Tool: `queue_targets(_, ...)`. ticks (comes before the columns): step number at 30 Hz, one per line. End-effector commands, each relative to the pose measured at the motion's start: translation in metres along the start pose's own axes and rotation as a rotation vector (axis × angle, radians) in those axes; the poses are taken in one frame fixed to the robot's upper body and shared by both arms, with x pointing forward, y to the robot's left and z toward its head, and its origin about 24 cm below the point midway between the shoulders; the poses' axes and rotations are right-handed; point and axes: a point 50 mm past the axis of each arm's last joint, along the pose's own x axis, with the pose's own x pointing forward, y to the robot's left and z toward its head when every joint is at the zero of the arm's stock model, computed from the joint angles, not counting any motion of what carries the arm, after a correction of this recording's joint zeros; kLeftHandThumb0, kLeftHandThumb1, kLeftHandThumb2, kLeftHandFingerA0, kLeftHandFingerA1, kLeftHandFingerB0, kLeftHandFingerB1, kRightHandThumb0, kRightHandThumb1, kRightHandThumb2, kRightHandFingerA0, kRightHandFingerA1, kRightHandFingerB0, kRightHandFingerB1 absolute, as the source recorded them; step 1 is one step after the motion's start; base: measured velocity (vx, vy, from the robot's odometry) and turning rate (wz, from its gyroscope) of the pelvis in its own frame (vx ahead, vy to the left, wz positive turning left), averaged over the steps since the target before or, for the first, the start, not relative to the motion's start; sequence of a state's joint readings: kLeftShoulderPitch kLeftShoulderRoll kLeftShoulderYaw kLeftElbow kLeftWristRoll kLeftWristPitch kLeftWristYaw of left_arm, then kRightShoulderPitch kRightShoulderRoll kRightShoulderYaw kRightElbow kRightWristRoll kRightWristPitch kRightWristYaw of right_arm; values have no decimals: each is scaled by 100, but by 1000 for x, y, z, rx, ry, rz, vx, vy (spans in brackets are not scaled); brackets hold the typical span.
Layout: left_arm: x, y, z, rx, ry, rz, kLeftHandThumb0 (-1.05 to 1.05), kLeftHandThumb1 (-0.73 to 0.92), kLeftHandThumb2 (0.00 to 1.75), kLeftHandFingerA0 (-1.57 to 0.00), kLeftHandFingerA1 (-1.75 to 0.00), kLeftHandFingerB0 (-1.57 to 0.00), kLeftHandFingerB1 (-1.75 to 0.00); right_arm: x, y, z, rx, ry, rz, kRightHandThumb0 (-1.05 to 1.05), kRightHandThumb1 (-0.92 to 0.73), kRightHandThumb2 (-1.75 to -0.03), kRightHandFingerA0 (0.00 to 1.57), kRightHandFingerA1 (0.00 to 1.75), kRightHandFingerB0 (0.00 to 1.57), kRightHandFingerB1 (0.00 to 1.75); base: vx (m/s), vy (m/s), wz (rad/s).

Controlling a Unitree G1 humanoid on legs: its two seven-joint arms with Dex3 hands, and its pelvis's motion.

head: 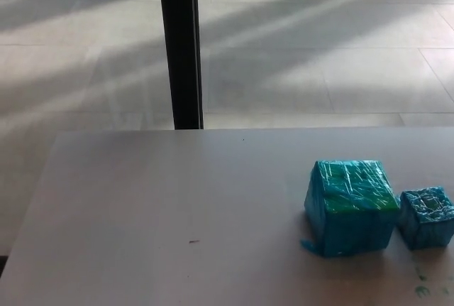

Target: The robot uses its right hand to pick up the small cube kept on the middle on the desk and place it on the bigger cube kept next to it

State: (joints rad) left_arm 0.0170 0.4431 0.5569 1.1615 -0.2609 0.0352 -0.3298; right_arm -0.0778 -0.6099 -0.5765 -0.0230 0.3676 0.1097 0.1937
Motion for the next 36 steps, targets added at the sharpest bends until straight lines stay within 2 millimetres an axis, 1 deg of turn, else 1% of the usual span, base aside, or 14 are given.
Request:
queue_targets(1, -3, 11, 10, 55, -9, 18, -87, 79, 65, -35, -37, -25, -31, 8, 44, 15, -183, -33, 278, -74, -85, -65, 25, 46, 20, 32, 0, 0, 0)
queue_targets(16, -1, 7, 12, 51, -16, 4, -87, 79, 64, -33, -38, -25, -31, 15, 93, -29, -224, 120, 531, -72, -82, -65, 26, 44, 22, 30, 0, 0, 0)
queue_targets(18, 0, 5, 14, 62, -20, 1, -86, 80, 65, -32, -36, -25, -31, 20, 95, -32, -241, 123, 536, -78, -81, -65, 28, 48, 24, 30, 0, 0, 0)
queue_targets(22, 0, 5, 14, 66, -21, 3, -86, 80, 65, -34, -38, -26, -32, 27, 98, -39, -290, 128, 547, -71, -83, -65, 31, 49, 21, 31, 0, 0, 0)
queue_targets(26, 0, 5, 14, 57, -20, 5, -88, 78, 64, -33, -38, -24, -31, 36, 101, -39, -387, 124, 553, -74, -84, -66, 25, 48, 20, 30, 0, 0, 0)
queue_targets(27, -1, 6, 14, 71, -20, 3, -87, 79, 66, -33, -37, -23, -31, 41, 103, -36, -461, 134, 570, -38, -41, -105, 3, 53, 0, 49, 0, 0, 0)
queue_targets(28, -1, 6, 14, 63, -18, 2, -87, 78, 65, -33, -37, -24, -31, 43, 103, -35, -481, 139, 573, -94, -76, -75, 9, 41, 15, 29, 0, 0, 0)
queue_targets(30, -1, 6, 14, 78, -21, 2, -88, 80, 65, -33, -37, -24, -31, 46, 105, -34, -524, 137, 574, -89, -86, -67, 8, 36, 15, 25, 0, 0, 0)
queue_targets(31, -1, 6, 14, 76, -23, 2, -88, 79, 65, -34, -38, -25, -31, 48, 106, -34, -551, 131, 577, -87, -66, -109, 5, 35, 10, 31, 0, 0, 0)
queue_targets(32, -1, 6, 14, 76, -23, 3, -88, 79, 65, -34, -38, -25, -31, 49, 106, -34, -555, 131, 577, -87, -66, -109, 5, 35, 10, 31, 0, 0, 0)
queue_targets(33, 0, 5, 15, 74, -24, 12, -87, 63, 100, -31, -49, -22, -44, 53, 109, -31, -626, 134, 595, -105, -76, -114, 0, 8, 10, 7, 0, 0, 0)
queue_targets(34, 0, 4, 15, 73, -24, 17, -87, 63, 100, -31, -49, -22, -44, 54, 109, -30, -658, 135, 602, -105, -76, -114, 0, 8, 10, 7, 0, 0, 0)
queue_targets(35, 0, 4, 15, 72, -24, 15, -87, 79, 65, -36, -38, -26, -31, 55, 110, -30, -670, 140, 611, -105, -73, -113, 0, 10, 5, 5, 0, 0, 0)
queue_targets(36, 0, 4, 15, 67, -23, 16, -87, 62, 99, -31, -49, -23, -44, 55, 112, -31, -692, 138, 613, -99, -64, -97, 0, 0, 0, 10, 0, 0, 0)
